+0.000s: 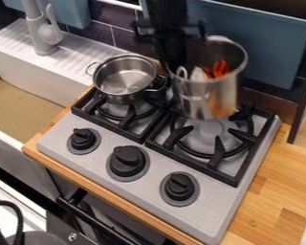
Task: Put the pot on the right burner on top of the pot on the left burner
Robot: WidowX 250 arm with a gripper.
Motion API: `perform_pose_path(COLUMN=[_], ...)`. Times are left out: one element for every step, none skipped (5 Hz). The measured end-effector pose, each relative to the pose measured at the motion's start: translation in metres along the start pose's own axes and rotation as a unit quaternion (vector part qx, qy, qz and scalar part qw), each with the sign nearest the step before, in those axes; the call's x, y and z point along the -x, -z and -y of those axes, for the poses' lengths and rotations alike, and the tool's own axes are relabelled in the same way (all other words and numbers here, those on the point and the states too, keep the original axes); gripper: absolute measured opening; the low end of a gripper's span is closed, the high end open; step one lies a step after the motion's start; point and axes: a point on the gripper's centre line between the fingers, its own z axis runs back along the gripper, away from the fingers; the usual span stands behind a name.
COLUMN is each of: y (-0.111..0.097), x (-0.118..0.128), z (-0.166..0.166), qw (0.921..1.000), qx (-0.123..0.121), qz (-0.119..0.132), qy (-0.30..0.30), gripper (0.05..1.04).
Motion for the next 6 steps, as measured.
perform_pose_path(y=[-0.01,-0.031,-0.036,-0.039,-0.037,-0.035], x=[-0.003,-0.009,-0.014,-0.016,-0.016,-0.021], z=[-0.018,-0.038,-0.059,-0.073,-0.086,-0.098], qw=[0.9999,0.9994,0.9994,0.9989,0.9975,0.9958], qx=[0.013,0.02,0.022,0.019,0.008,0.014], qz=[0.01,0.025,0.025,0.031,0.016,0.002], qy=[0.006,0.009,0.003,-0.029,-0.069,-0.091], gripper=[0.054,0.054,0.054,0.054,0.054,0.054])
